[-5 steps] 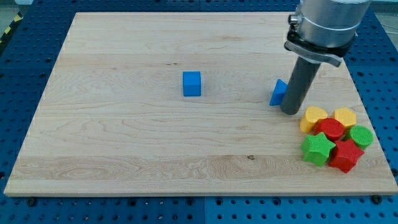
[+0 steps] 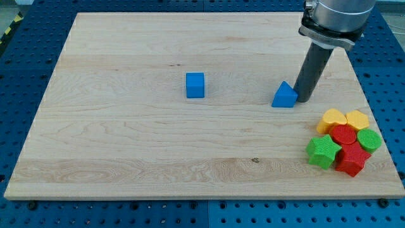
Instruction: Drag the blue triangle towards the right side of the blue cube
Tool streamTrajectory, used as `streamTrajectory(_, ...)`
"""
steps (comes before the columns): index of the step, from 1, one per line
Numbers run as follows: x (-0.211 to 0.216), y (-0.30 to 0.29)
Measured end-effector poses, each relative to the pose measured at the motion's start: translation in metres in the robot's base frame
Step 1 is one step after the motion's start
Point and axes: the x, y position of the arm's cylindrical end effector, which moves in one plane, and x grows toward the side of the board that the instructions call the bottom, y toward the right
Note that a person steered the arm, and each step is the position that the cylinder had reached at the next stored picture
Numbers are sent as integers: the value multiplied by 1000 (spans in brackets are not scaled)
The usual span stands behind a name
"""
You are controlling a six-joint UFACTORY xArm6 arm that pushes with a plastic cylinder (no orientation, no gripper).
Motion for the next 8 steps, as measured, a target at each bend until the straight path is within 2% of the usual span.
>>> streamTrajectory(8, 9, -64)
